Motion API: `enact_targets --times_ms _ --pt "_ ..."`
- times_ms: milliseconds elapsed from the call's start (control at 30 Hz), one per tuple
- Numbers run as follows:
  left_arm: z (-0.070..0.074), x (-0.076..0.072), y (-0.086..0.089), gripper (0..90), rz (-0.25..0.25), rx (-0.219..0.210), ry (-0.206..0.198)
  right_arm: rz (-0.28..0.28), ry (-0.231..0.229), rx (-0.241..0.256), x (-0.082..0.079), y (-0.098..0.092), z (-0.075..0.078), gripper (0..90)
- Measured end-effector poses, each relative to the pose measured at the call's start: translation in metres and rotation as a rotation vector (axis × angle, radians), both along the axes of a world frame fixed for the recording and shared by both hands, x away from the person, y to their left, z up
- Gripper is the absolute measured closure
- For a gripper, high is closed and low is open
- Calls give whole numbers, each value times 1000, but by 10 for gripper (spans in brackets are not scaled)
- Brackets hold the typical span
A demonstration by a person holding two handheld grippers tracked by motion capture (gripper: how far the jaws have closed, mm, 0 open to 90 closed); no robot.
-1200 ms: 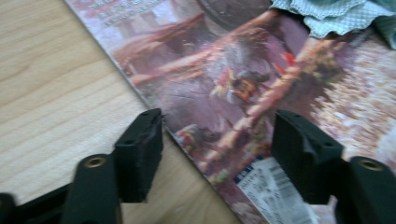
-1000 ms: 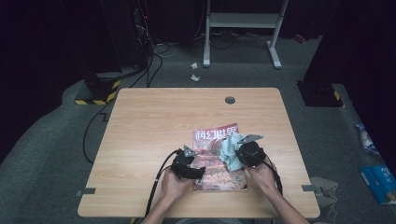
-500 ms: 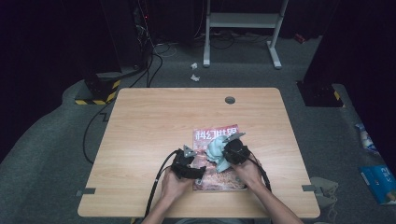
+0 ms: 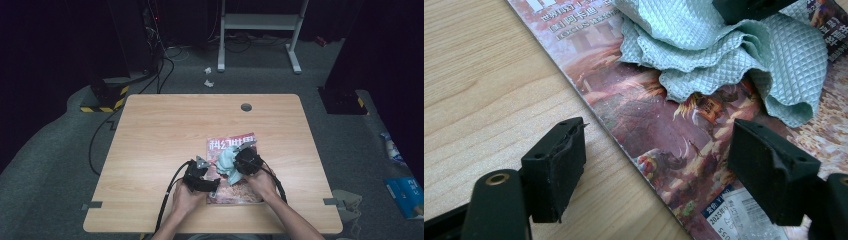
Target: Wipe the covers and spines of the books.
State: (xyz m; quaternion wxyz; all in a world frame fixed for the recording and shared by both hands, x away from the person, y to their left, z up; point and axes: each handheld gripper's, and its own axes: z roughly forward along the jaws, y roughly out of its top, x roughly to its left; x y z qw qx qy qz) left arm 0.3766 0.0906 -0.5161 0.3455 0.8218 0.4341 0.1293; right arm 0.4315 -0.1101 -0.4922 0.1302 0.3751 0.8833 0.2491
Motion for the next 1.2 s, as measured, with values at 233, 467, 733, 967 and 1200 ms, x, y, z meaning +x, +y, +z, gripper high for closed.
enact_targets --times_ms 233,467,733,967,1200 --pt "0 0 1 225 -12 3 5 64 8 16 0 31 -1 848" --pt "1 0 1 209 -18 7 12 133 19 45 1 62 -2 848" --pt "1 -2 6 204 -14 9 11 76 24 21 8 38 0 849" --pt "0 -3 6 203 -13 6 6 80 16 33 5 49 -2 848" --pt "0 -3 6 197 -13 8 12 160 13 43 2 74 -3 847"
